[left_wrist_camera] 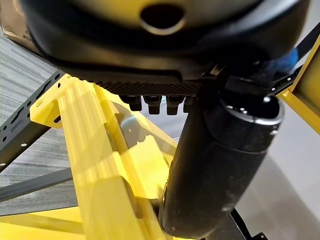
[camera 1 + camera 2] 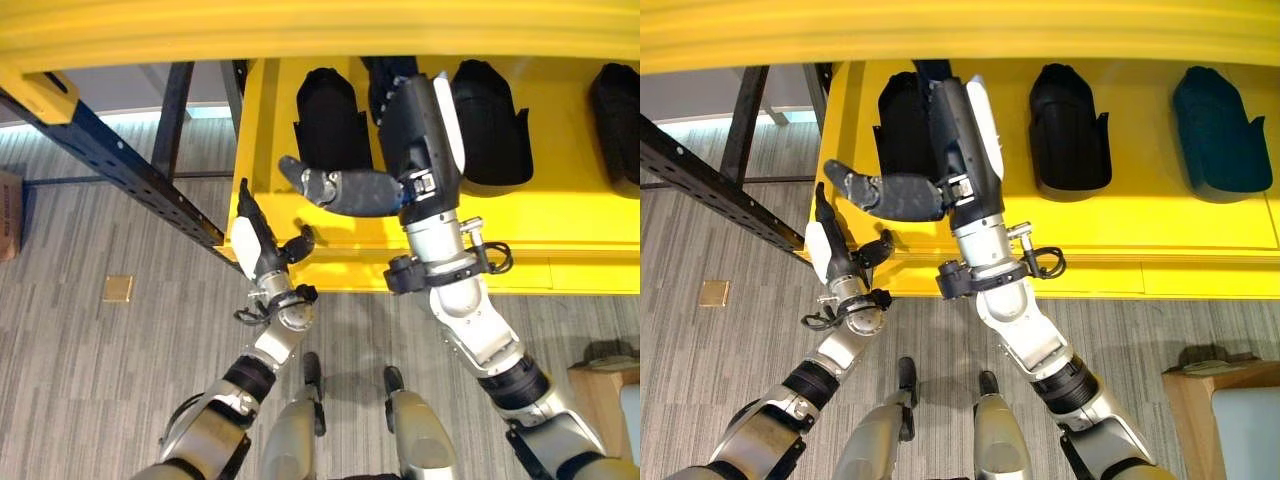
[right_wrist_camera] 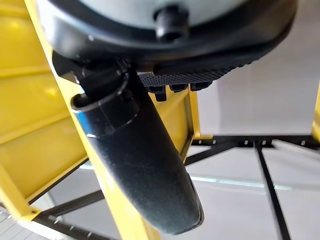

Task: Move parts from the plastic box to the shelf.

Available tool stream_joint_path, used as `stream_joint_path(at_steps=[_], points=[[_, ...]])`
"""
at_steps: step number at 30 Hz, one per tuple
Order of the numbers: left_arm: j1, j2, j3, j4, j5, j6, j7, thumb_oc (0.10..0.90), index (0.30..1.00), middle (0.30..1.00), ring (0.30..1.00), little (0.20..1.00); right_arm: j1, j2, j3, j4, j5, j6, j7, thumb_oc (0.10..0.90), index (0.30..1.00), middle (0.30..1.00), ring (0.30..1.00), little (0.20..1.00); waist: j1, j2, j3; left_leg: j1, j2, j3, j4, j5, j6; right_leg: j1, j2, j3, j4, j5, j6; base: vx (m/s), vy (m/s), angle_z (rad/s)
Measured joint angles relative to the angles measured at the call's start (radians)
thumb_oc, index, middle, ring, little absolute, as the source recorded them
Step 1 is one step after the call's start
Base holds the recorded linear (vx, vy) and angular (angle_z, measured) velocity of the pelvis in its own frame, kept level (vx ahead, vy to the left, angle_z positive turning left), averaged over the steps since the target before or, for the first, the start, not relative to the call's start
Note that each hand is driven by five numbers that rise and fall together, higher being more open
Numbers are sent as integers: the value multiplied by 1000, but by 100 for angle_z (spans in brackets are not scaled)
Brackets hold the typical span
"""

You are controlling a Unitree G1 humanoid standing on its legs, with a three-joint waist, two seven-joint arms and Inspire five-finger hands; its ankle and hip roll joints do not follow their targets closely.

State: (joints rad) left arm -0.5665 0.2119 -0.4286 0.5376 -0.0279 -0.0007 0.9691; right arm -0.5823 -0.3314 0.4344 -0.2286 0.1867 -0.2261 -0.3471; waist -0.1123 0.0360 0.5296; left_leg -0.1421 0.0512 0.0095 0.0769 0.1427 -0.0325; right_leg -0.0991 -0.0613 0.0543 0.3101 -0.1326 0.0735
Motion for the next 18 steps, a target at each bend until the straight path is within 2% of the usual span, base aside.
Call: stream_joint_path(at_steps=[5,7,9,13,18], points=[[9,2,1,-2,0,0,-1,900,1000,1000,1000,1000,33,-25,0,4,-1,0,-3,900,1000,1000,1000,1000,1,-2,-2,7,0,1,-11,-1,1,7,0,0,-15,6,1,1,-2,-1],[48,9,2,-44,0,0,-12,900,1000,1000,1000,1000,79,-31,-18,5,-25,-10,-2,900,1000,1000,1000,1000,2,-13,-8,19,1,9,-20,0,2,13,0,7,-21,8,2,-2,-14,-8],[122,18,1,-72,6,-5,-17,900,1000,1000,1000,1000,166,-48,-39,41,-24,-10,-9,900,1000,1000,1000,1000,2,-33,-44,22,1,14,-33,-1,3,17,-1,10,-40,10,3,-44,-43,-7],[127,27,1,-78,2,-12,-24,900,1000,1000,1000,1000,183,-68,-47,86,-26,-9,-19,900,1000,1000,1000,1000,5,-32,-46,19,1,11,-35,0,3,18,-1,9,-47,14,5,-32,-47,0],[214,33,30,-159,-5,-94,-44,900,1000,1000,1000,1000,175,-68,-47,213,-31,-4,-76,900,1000,1000,1000,1000,18,-29,-49,16,1,5,-46,8,2,18,-2,-1,-57,14,4,-16,-15,4]])
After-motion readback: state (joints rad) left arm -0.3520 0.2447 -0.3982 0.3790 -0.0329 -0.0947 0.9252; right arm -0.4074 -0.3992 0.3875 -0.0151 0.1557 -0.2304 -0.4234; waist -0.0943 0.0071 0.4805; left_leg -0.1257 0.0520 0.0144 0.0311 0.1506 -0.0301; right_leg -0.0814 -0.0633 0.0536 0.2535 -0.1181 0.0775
